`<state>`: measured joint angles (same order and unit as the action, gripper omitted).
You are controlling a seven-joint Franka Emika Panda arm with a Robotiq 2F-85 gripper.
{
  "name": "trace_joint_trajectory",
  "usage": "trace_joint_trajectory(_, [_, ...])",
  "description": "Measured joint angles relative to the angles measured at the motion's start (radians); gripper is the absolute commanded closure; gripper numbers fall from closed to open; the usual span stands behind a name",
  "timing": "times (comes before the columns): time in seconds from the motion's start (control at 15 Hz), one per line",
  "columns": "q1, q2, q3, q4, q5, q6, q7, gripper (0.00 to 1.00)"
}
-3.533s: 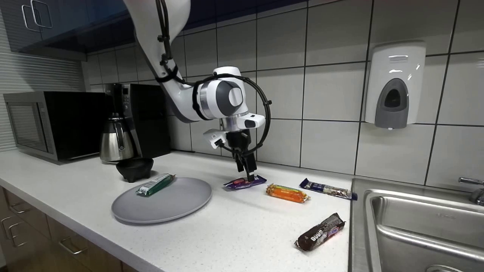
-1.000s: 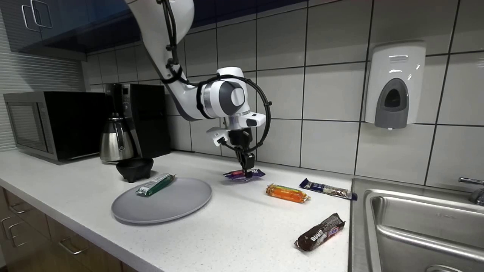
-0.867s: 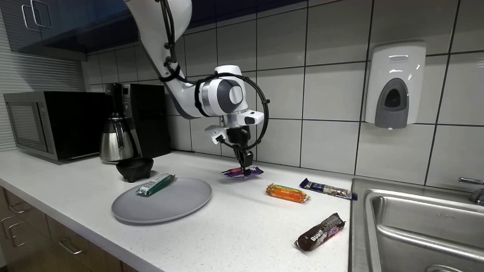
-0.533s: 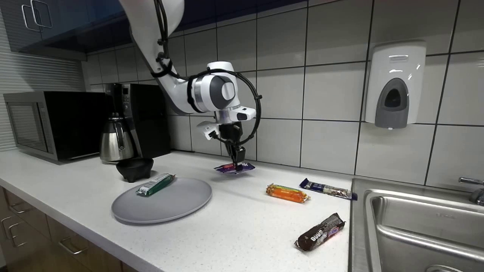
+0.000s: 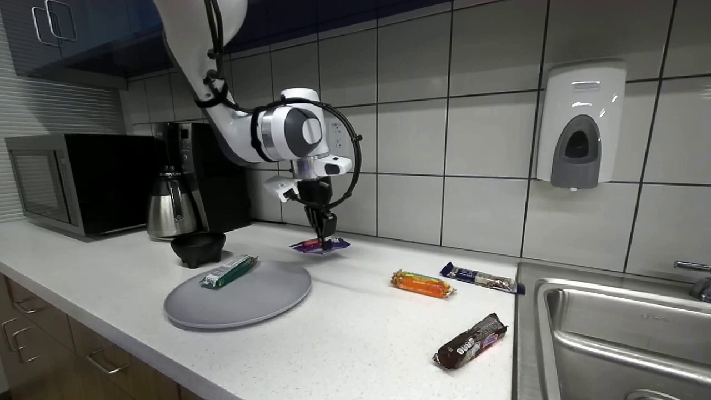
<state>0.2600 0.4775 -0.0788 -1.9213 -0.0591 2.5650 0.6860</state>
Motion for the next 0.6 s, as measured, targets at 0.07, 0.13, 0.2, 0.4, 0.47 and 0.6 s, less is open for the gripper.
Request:
trace_joint_trajectory(0.07, [0.005,-0.007,0.004,-0.01,0.0,0.0,-0.003,0.95])
trace_joint_trajectory(0.13, [0.01,-0.013,0.009,-0.019,0.0,0.0,-0.005,0.95])
trace_joint_trajectory(0.2, [0.014,-0.022,0.014,-0.029,-0.001,0.0,-0.006,0.95])
trace_joint_trajectory(0.4, [0.026,-0.053,0.023,-0.062,-0.006,0.0,-0.006,0.95])
trace_joint_trajectory(0.47, [0.028,-0.063,0.026,-0.073,-0.008,0.0,-0.007,0.95])
trace_joint_trajectory(0.6, [0.03,-0.086,0.036,-0.099,-0.012,0.0,-0.012,0.95])
